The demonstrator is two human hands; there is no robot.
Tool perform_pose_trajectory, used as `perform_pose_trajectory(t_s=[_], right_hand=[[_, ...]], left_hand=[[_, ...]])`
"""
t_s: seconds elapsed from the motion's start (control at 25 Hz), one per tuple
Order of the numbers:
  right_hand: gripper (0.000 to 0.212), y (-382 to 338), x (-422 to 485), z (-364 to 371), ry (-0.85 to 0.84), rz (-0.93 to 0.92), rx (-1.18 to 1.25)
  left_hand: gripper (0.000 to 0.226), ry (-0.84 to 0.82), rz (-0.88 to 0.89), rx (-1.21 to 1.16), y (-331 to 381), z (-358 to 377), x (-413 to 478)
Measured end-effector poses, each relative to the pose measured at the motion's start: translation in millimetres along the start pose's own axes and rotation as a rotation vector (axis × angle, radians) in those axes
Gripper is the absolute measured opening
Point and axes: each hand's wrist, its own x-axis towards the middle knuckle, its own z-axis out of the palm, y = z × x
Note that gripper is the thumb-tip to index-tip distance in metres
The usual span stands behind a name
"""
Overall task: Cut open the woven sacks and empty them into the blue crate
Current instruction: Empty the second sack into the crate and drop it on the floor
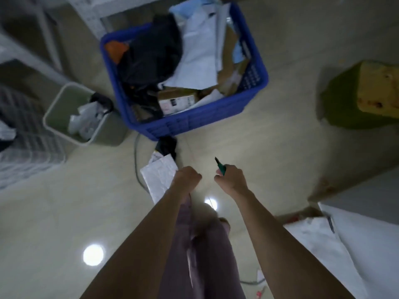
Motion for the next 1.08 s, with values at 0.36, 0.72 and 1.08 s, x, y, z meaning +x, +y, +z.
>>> perform_pose_trajectory(t_s=[0.36,0.72,1.08], right_hand=[[0.025,-51,72,116,-0.171,-0.043,-0.059],[0.026,-28,247,251,-0.149,-0.126,-0.213],[0.050,6,332,355,-0.068,-0.130,0.199]], left_hand=[[0.035,0.078,-0.282,-0.076,-170,-21,67],[0.066,0.336,-0.181,-0.073,-258,46,236],[0.098,0.387,-0.418,-0.410,-319,124,329]])
